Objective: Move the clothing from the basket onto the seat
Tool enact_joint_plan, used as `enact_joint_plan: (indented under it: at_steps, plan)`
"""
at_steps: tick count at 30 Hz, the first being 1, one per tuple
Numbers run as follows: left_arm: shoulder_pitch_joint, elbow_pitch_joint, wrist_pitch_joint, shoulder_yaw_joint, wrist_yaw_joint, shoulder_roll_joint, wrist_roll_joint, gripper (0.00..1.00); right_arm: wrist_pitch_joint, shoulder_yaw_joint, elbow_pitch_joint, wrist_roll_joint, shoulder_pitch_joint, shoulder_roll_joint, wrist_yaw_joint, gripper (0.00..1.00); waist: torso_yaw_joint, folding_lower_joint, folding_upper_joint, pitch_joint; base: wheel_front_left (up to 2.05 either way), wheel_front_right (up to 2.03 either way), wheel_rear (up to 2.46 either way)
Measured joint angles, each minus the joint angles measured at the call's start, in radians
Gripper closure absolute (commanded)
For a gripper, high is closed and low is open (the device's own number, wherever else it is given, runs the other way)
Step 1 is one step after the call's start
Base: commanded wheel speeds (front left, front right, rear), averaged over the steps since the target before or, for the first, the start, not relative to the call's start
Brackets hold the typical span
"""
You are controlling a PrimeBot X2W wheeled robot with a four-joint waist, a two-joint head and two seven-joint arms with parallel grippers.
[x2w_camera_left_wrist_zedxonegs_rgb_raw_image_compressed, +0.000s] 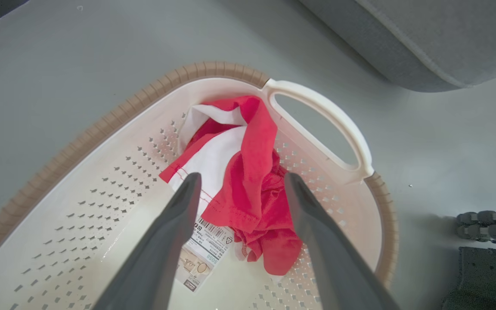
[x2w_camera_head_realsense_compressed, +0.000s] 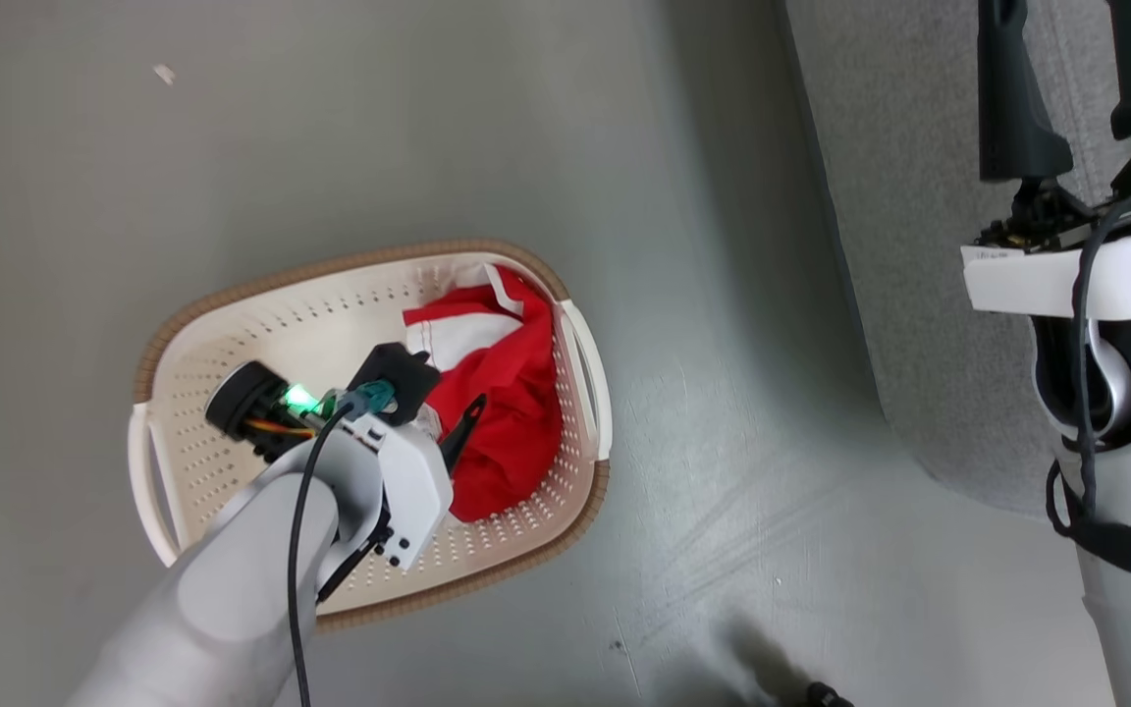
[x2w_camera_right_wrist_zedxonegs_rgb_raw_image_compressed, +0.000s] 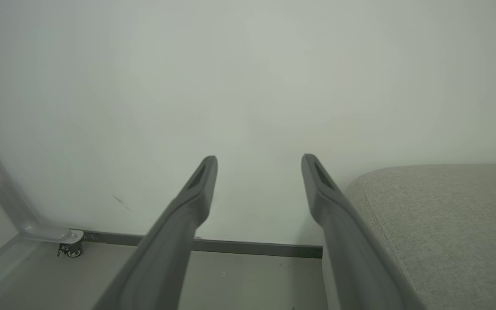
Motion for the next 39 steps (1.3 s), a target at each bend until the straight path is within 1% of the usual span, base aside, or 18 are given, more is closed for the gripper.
enact_joint_plan:
  at_steps: [10, 13, 26, 27, 28, 29, 39]
  plan:
    - [-0.095, 0.044, 0.032, -0.078, 0.000, 0.005, 0.027, 0.00, 0.000, 0.002, -0.009, 0.008, -0.062, 0.013, 0.000, 0.00, -0.028, 0.0000, 0.0000, 0.080, 0.00, 0.00, 0.00]
    - [-0.119, 0.063, 0.053, -0.110, 0.000, 0.016, 0.045, 0.00, 0.000, 0.005, -0.010, 0.010, -0.066, 0.021, 0.000, 0.00, -0.038, 0.0000, 0.0000, 0.100, 0.00, 0.00, 0.00]
    - [-0.205, 0.131, 0.089, -0.138, 0.000, 0.046, 0.080, 0.00, 0.000, 0.006, -0.010, 0.034, -0.101, 0.038, 0.000, 0.00, -0.085, 0.0000, 0.0000, 0.176, 0.00, 0.00, 0.00]
    - [-0.207, 0.134, 0.092, -0.138, 0.000, 0.045, 0.077, 0.45, 0.000, 0.007, -0.010, 0.034, -0.102, 0.040, 0.000, 0.00, -0.089, 0.0000, 0.0000, 0.181, 0.00, 0.00, 0.00]
    - [-0.207, 0.137, 0.092, -0.137, 0.000, 0.045, 0.078, 0.99, 0.000, 0.007, -0.010, 0.035, -0.102, 0.040, 0.000, 0.00, -0.093, 0.0000, 0.0000, 0.185, 0.00, 0.00, 0.00]
    - [-0.209, 0.140, 0.092, -0.137, 0.000, 0.045, 0.078, 1.00, 0.000, 0.007, -0.010, 0.035, -0.103, 0.040, 0.000, 0.00, -0.096, 0.0000, 0.0000, 0.190, 0.00, 0.00, 0.00]
    - [-0.247, 0.153, 0.077, -0.135, 0.000, 0.054, 0.081, 1.00, 0.000, 0.008, -0.007, 0.035, -0.144, 0.044, 0.000, 0.00, -0.119, 0.0000, 0.0000, 0.225, 0.00, 0.00, 0.00]
